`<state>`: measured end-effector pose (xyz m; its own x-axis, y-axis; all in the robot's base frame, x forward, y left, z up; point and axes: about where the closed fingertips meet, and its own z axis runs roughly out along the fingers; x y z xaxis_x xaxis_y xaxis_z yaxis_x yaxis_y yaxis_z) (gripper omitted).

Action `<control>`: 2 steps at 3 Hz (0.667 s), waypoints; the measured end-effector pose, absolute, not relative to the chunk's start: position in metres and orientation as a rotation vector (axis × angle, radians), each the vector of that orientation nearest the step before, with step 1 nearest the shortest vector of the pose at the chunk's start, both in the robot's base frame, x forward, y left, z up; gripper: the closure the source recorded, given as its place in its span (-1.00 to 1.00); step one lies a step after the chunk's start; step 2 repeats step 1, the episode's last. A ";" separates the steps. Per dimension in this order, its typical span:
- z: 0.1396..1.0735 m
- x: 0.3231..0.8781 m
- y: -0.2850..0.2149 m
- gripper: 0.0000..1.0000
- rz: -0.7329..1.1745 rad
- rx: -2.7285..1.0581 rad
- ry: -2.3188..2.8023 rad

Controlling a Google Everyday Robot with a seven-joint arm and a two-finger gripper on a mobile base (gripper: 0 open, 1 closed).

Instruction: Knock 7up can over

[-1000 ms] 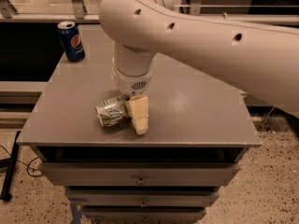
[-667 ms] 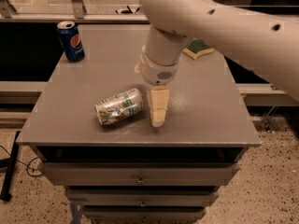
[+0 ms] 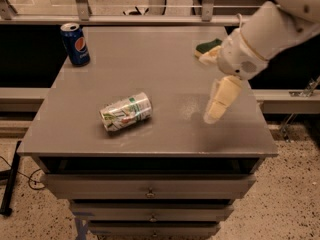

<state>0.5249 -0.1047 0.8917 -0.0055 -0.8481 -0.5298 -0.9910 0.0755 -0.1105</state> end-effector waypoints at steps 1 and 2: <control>0.911 0.500 -0.150 -1.00 0.489 -1.568 1.894; 0.911 0.500 -0.150 -1.00 0.489 -1.568 1.894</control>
Offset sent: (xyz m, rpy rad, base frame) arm 0.0000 0.0000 0.0000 0.0000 0.0000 0.0000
